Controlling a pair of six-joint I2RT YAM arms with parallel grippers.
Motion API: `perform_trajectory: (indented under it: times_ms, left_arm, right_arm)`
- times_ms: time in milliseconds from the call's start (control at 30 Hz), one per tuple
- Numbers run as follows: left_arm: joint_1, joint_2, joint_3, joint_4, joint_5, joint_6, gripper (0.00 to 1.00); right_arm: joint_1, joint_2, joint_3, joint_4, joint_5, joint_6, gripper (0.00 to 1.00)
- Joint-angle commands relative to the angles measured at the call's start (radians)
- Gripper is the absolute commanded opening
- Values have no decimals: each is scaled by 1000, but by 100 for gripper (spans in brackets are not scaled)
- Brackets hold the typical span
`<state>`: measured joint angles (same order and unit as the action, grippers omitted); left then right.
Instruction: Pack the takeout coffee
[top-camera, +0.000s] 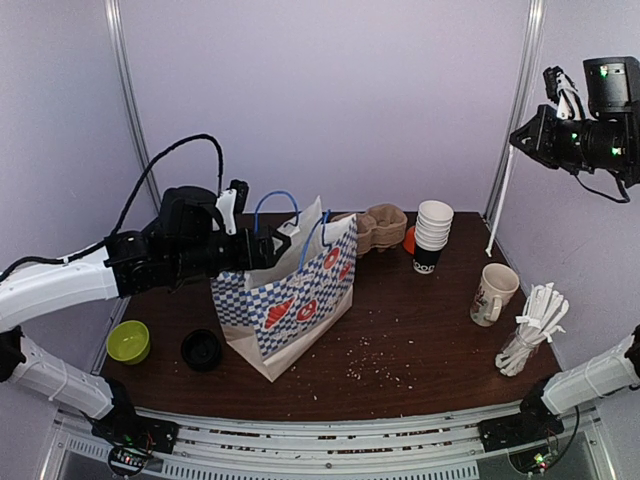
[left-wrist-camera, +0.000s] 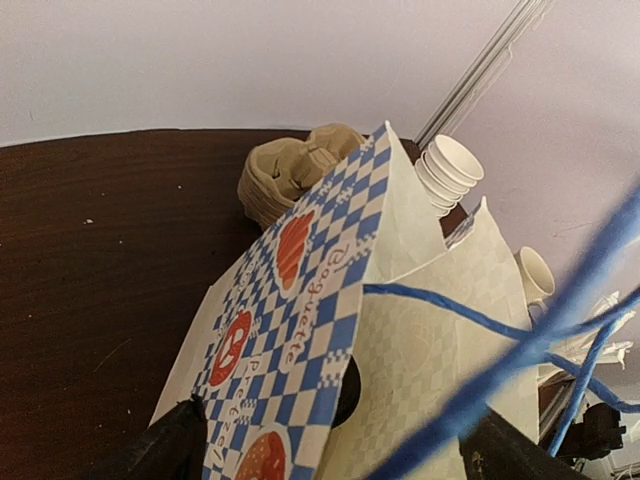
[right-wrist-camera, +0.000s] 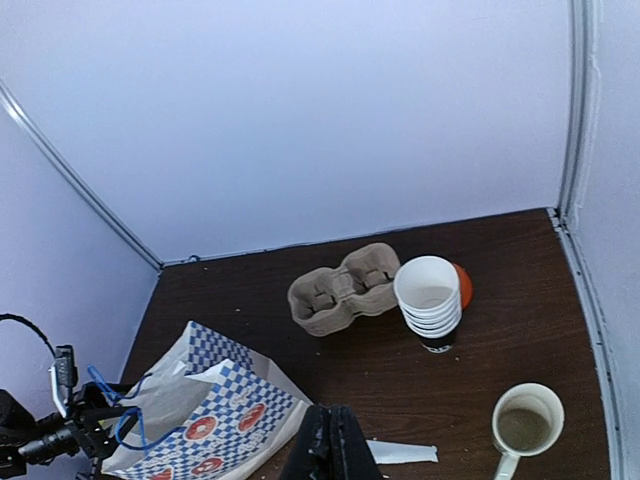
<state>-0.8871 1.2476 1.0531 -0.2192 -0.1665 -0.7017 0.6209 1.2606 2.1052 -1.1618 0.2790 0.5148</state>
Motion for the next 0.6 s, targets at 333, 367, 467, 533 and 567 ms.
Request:
perform_trajectory:
  times_ms: [333, 367, 467, 533, 567]
  left_arm:
    - [7, -85, 33, -21, -45, 3, 97]
    - [7, -89, 32, -24, -48, 3, 98]
    - [7, -99, 28, -27, -53, 1, 98]
    - [7, -108, 28, -28, -58, 1, 98]
    - [7, -113, 28, -30, -62, 1, 98]
  right_arm:
    - [-6, 39, -88, 506, -423, -11, 0]
    - [-6, 43, -90, 532, -452, -7, 0]
    - [-5, 62, -97, 611, -533, 12, 0]
    - [-6, 81, -98, 636, -575, 24, 0]
    - [-5, 91, -99, 647, -599, 30, 0]
